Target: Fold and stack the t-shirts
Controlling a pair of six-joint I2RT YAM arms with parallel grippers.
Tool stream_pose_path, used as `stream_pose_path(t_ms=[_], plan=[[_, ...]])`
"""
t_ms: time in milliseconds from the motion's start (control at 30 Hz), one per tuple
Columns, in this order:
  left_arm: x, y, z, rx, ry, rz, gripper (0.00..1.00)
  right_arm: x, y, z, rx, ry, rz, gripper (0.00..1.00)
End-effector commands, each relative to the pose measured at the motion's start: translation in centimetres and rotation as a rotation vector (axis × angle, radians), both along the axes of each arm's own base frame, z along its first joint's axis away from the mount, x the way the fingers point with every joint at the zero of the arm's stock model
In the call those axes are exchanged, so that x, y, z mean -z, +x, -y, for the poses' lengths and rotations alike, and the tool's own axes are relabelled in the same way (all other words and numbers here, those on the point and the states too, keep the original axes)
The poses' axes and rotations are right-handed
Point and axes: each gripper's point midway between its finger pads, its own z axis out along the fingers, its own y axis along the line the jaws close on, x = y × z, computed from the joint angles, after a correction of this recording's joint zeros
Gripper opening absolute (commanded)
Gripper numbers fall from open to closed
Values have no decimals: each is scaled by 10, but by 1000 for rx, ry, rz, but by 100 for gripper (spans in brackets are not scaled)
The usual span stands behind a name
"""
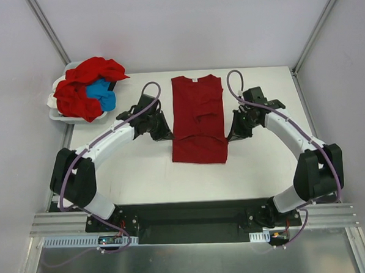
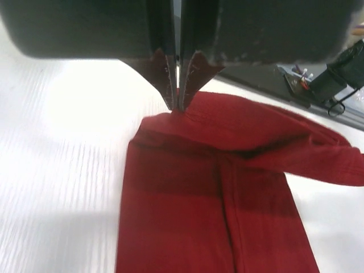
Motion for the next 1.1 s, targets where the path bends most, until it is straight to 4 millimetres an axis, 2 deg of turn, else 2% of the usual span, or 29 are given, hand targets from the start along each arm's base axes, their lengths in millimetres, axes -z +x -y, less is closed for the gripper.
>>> stream_pose_path(t_ms=[0,67,100,167,300,333,400,433,467,533,667,700,800,867,900,1067], plan=[[-6,33,-6,6,48,71,0,-16,47,2,0,-3,116,1],[1,42,-8,16,68,71,0,-17,58,0,-3,1,128,1],[-5,47,-5,20,60,82,0,-14,63,-1,-6,1,119,1],[1,55,-6,25,72,78,0,-20,74,-4,-10,5,141,1],[3,72,-2,27,74,81,0,-14,90,-5,-4,10,120,1],[9,75,-2,28,80,71,0,-5,94,-5,1,8,96,1],[7,85,-3,24,78,80,0,-6,104,-7,7,20,97,1],[13,90,-5,20,84,70,0,-4,107,-7,7,21,93,1],[8,97,-3,18,79,87,0,-2,114,-7,8,22,90,1],[14,106,-6,17,81,78,0,1,123,-6,15,25,86,1],[8,130,-5,12,67,98,0,13,141,2,43,30,59,1],[8,133,-4,17,64,100,0,8,147,2,48,40,71,1],[18,144,-2,21,62,82,0,13,157,3,49,51,56,1],[17,150,1,23,57,88,0,17,159,4,41,43,43,1],[25,152,1,23,61,73,0,21,160,4,39,42,34,1],[34,161,4,23,65,64,0,27,169,5,47,37,30,1]])
